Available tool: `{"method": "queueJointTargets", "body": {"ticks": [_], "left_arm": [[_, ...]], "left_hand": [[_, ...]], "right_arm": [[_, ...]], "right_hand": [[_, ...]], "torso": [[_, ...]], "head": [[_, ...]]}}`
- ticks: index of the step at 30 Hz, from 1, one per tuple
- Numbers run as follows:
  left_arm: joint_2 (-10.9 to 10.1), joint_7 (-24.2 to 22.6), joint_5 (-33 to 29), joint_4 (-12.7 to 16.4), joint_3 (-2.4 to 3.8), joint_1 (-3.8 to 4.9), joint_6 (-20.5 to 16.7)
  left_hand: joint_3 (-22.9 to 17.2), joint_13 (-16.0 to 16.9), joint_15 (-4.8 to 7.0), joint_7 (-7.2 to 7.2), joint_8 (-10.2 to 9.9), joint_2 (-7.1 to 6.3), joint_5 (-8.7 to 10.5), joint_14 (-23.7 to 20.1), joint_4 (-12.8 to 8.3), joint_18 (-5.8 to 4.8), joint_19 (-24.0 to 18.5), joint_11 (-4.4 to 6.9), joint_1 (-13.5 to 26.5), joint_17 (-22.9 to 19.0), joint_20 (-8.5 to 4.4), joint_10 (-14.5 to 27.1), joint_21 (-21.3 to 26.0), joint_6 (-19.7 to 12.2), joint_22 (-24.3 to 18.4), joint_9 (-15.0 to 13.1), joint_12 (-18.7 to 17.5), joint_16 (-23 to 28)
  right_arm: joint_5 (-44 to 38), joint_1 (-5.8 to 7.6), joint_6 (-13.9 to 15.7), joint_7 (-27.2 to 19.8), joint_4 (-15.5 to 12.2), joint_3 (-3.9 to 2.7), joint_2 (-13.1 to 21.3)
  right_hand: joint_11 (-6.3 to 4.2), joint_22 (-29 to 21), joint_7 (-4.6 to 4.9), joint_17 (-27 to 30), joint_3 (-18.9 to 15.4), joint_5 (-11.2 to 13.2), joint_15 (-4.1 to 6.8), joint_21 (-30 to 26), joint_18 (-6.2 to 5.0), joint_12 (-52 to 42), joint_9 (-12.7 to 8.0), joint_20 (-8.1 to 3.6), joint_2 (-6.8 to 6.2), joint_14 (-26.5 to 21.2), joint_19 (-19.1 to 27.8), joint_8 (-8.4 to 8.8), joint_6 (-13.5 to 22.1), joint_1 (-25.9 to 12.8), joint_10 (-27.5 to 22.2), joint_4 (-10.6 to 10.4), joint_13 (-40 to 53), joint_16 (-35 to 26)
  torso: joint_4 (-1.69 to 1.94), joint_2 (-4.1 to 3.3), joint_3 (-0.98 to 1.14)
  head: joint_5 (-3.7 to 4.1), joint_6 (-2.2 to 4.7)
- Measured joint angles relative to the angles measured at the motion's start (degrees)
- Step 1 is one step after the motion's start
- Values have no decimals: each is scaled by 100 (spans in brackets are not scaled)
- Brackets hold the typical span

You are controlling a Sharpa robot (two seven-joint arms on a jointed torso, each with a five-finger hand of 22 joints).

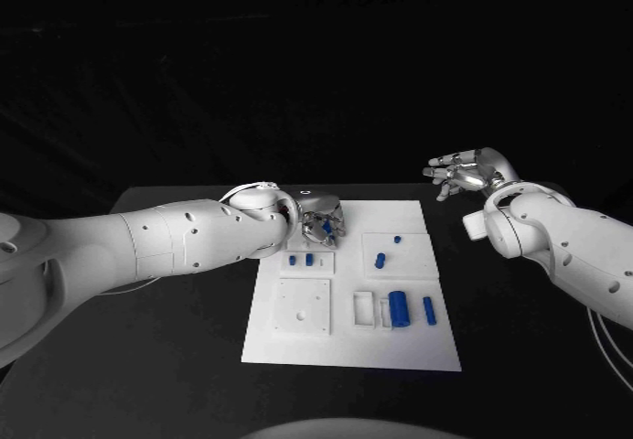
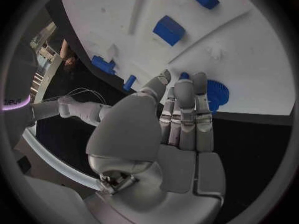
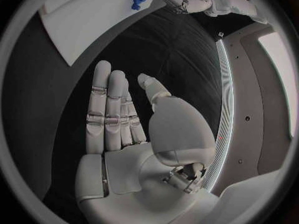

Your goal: Assemble the parts on the task board

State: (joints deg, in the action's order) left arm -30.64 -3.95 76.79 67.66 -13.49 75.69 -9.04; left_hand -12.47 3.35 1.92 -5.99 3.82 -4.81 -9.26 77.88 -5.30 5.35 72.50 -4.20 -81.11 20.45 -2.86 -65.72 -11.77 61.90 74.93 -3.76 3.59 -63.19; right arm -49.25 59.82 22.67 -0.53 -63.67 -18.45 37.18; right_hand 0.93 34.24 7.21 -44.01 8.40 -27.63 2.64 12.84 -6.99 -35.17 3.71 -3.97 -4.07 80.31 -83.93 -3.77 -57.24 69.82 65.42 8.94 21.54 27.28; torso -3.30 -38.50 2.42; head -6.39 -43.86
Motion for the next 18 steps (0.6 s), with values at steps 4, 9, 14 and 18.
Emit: {"method": "queueJointTargets", "body": {"ticks": [4, 9, 14, 18], "left_arm": [[3, -17, 39, -16, 0, -6, -5], [3, -18, 89, -21, 0, -17, 9], [2, -13, 131, -21, 0, -23, 34], [-1, -1, 155, -34, 0, -25, 50]], "left_hand": [[-122, 0, 0, -5, 0, 0, -27, 0, -30, 0, 0, 0, 0, -4, 0, 0, -78, 14, 0, 0, 0, -23], [-224, 0, 0, -19, 0, 0, -71, 0, -75, 0, -2, -20, 0, -4, -2, -20, -175, 40, -1, 0, 0, -49], [-271, 0, 0, -4, 0, 4, -71, 0, -98, -1, -44, -21, 54, -4, -1, 3, -286, 54, -1, 2, 0, -89], [-270, 1, -20, -4, 0, 3, -71, -20, -99, -1, -63, -60, 55, -3, 19, 151, -323, 54, -1, 5, 0, -111]], "right_arm": [[0, 0, 0, 0, -4, 0, 0], [0, 0, 0, -1, -5, 0, 4], [0, 0, 0, -1, -5, 0, 4], [0, 0, 0, -1, -3, 0, 1]], "right_hand": [[0, 0, 0, 0, 0, 0, 0, 0, 1, 0, 0, 0, 0, 0, 0, 0, 0, 0, 0, 0, 0, 0], [0, 0, 0, 0, 0, 0, 0, 0, 0, 0, 0, 0, 0, 0, 0, 0, 0, 0, 0, 0, 0, 0], [0, -1, 0, 0, 0, 0, 0, 0, 1, 0, 0, 0, 0, 0, 0, 0, -1, 0, 0, 0, 0, 0], [0, -1, -1, -1, 0, 0, 0, 0, 1, 0, 0, 0, 0, 0, 0, 0, -1, 0, 0, 0, 0, 0]], "torso": [[3, 2, 4], [2, 2, 3], [2, 2, 1], [2, 2, 0]], "head": [[0, -1], [2, -1], [6, 0], [9, 1]]}}
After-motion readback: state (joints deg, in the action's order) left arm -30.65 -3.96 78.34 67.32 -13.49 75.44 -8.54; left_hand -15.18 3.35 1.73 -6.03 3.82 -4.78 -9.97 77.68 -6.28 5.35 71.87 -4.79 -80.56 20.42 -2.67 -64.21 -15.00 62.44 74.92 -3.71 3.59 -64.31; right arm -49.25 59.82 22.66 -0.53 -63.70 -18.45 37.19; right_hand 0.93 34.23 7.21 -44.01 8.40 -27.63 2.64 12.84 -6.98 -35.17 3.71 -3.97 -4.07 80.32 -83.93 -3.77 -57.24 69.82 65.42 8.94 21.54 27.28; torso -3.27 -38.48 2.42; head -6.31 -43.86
